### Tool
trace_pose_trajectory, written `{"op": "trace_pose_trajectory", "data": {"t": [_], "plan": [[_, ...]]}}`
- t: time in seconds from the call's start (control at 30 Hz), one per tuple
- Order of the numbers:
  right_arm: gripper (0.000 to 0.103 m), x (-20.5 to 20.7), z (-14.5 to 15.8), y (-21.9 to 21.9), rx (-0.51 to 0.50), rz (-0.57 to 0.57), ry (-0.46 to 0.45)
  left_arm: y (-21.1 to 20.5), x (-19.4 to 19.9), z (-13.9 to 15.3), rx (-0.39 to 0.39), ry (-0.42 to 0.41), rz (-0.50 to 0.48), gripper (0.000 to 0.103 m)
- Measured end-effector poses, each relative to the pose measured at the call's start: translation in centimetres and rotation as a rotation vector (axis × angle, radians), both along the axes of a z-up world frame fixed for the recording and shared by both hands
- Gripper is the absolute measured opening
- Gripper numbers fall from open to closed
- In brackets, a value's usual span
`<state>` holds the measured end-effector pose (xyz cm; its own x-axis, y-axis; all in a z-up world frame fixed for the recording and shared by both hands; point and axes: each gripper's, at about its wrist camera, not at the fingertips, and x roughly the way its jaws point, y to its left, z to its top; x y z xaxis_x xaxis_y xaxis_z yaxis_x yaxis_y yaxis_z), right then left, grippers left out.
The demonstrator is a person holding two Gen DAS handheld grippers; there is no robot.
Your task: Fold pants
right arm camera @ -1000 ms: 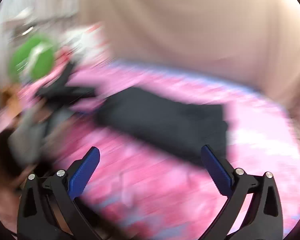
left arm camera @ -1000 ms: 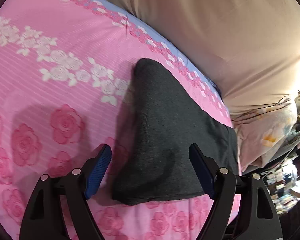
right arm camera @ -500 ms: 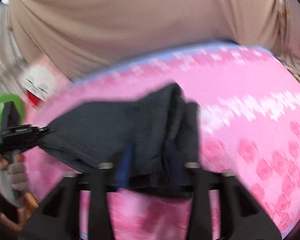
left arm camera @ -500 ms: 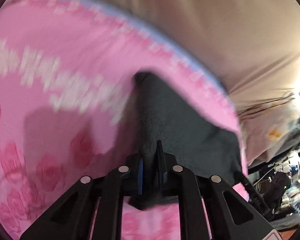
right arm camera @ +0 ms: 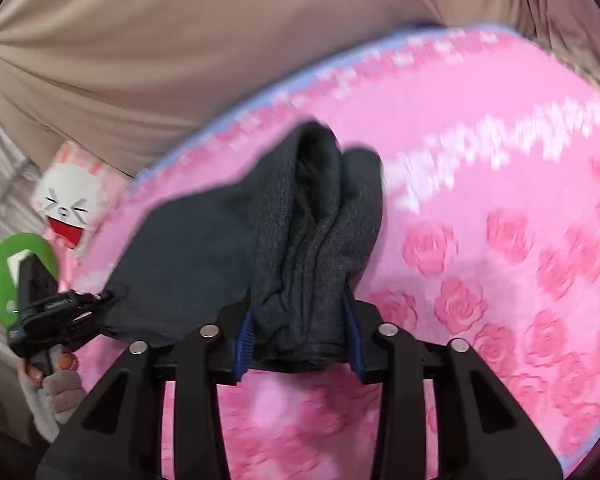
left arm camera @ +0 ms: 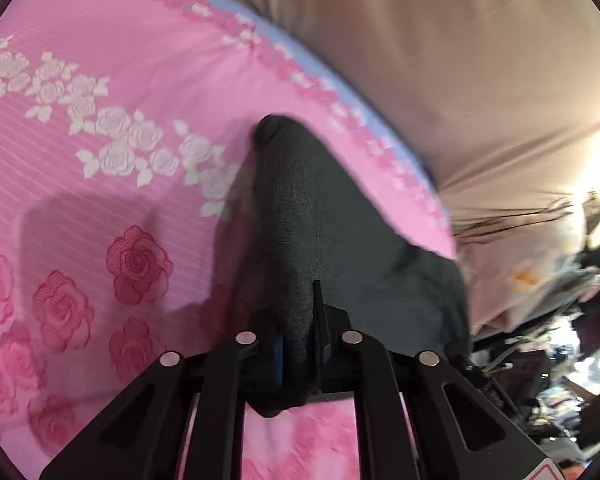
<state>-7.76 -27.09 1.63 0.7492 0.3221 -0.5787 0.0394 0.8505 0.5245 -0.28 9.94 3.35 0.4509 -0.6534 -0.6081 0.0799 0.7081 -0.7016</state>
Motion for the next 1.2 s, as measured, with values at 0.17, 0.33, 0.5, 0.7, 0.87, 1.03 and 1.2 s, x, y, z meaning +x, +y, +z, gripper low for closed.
{"op": "trace_pose_trajectory", "data": {"t": [0.17,0.33,0.5,0.7,0.87,1.03,1.2], "plan": [[0.038,-1.8,-3.4,-0.3,-0.058,0.016,0.126,0.8,-1.7,-3.2,0.083,0.144,-0.05,0.016],[0.063,-2.2,-3.6,-1.2,0.033,-0.015,0.117,2.2,-2.7,-3.2,-0.021,0.137,0.002,0.037],[0.076,-1.3,-4.1,-0.3,0.02,0.004,0.095,-0.3,-2.8,-1.8,0.039,0.067,-0.029,0.071],[0.036,-2.4,-1.9,0.7,-0.03,-0.007,0.033,-2.8,-3.1,-1.1,0.217,0.0,-0.055,0.019],[0.037,-3.7,-1.5,1.4,-0.137,0.001,0.06,-4.4,-5.7,0.8,0.416,-0.064,-0.121,0.016],[0.042,-3.7,-3.2,1.5,-0.129,-0.025,0.073,-5.0,-6.4,0.0,0.525,-0.11,-0.087,0.018],[0.06,-3.5,-3.7,0.9,-0.094,-0.052,0.078,-5.7,-6.4,-0.2,0.574,-0.132,-0.074,0.02]]}}
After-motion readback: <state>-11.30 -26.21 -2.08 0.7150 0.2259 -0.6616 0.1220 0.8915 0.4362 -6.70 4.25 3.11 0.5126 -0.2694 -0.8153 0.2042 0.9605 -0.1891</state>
